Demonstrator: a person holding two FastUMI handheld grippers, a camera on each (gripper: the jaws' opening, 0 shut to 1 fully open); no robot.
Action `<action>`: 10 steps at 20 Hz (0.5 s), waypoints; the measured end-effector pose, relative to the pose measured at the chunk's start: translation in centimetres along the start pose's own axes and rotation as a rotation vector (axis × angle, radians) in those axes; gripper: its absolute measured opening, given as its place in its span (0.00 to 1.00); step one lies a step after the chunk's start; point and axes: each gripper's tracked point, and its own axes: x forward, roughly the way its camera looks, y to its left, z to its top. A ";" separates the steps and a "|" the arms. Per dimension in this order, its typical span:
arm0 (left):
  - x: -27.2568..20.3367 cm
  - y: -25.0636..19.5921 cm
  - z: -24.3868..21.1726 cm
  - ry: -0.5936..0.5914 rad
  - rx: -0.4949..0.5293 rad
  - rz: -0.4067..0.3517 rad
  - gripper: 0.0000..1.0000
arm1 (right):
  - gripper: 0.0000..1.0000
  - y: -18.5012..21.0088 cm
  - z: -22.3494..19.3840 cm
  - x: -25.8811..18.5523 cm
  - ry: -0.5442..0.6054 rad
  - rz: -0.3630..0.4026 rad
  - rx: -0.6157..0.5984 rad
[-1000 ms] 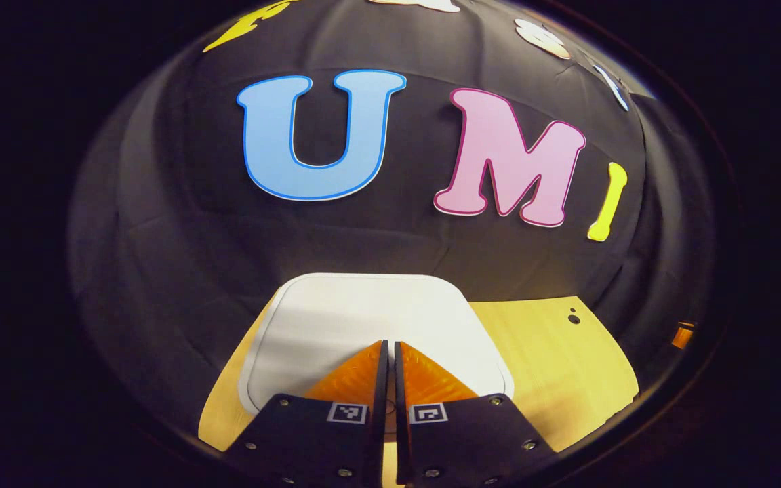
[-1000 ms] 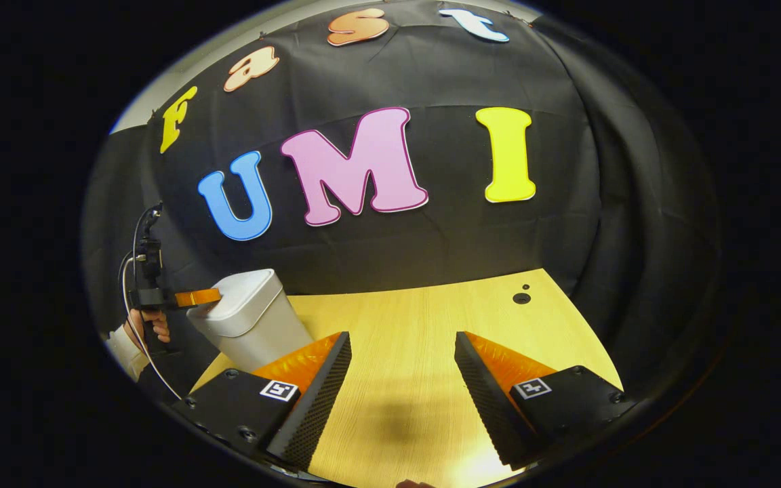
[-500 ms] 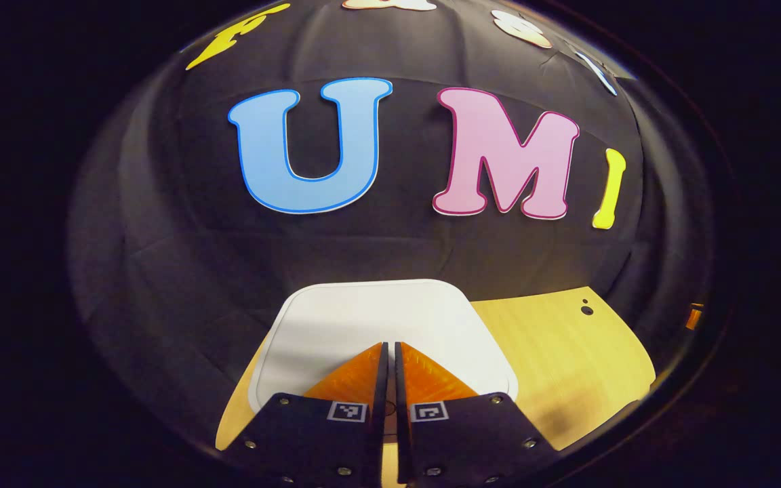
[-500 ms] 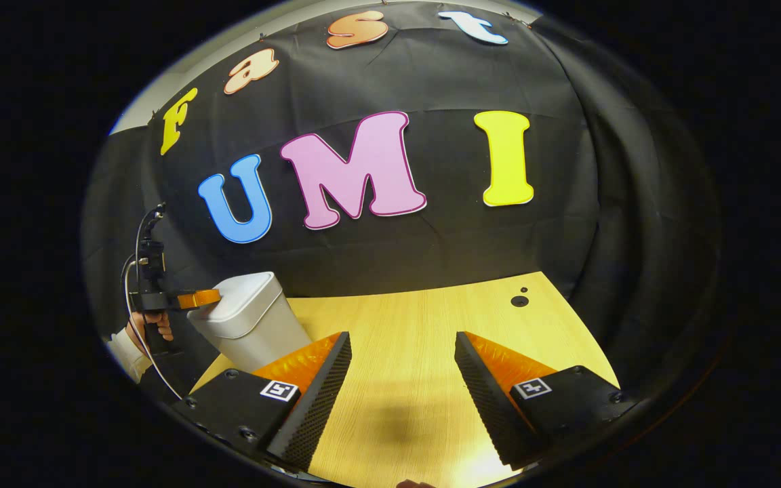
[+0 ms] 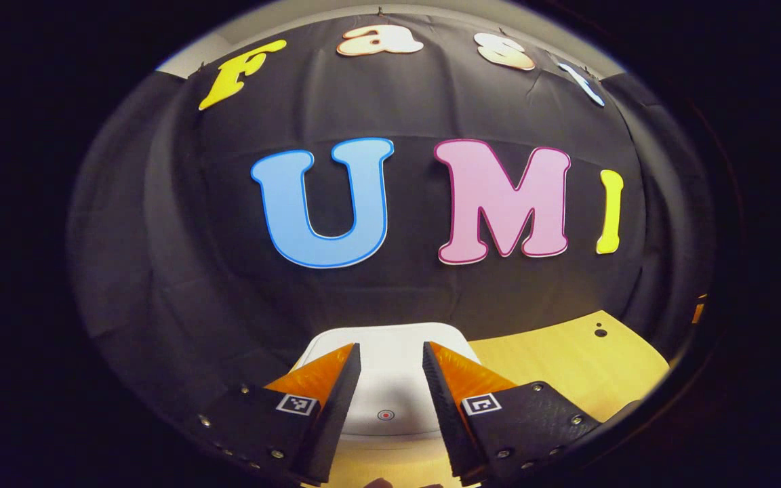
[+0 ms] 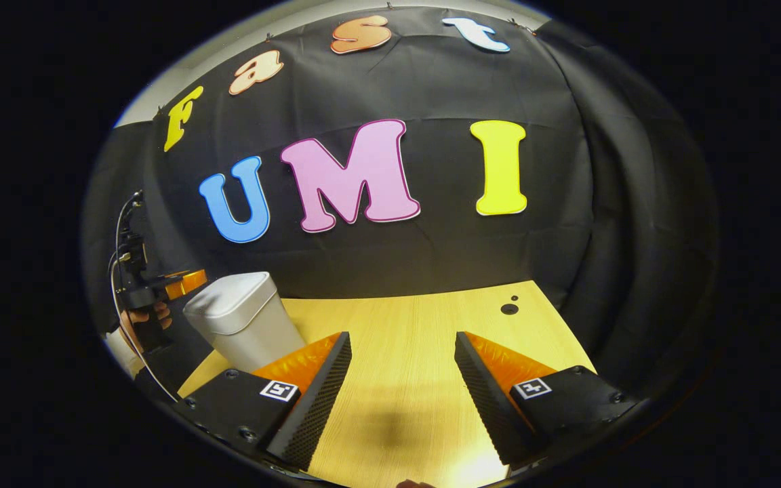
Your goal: Press the lid of the desktop garbage bin to open it, pick up the crumpled paper on the desktop and throw it into the bin, then pick up the pop can on the desktop and drop it into the bin, and finally close the garbage bin lid.
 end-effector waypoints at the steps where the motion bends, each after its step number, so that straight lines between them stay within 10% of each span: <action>1: -0.8 -0.6 0.6 -0.023 -0.002 -0.001 0.63 | 0.99 -0.2 0.2 -0.2 -0.004 0.007 -0.003; 10: -9.8 -5.6 5.6 -0.235 -0.014 0.072 0.63 | 0.99 -1.9 2.6 -2.7 -0.071 0.086 -0.103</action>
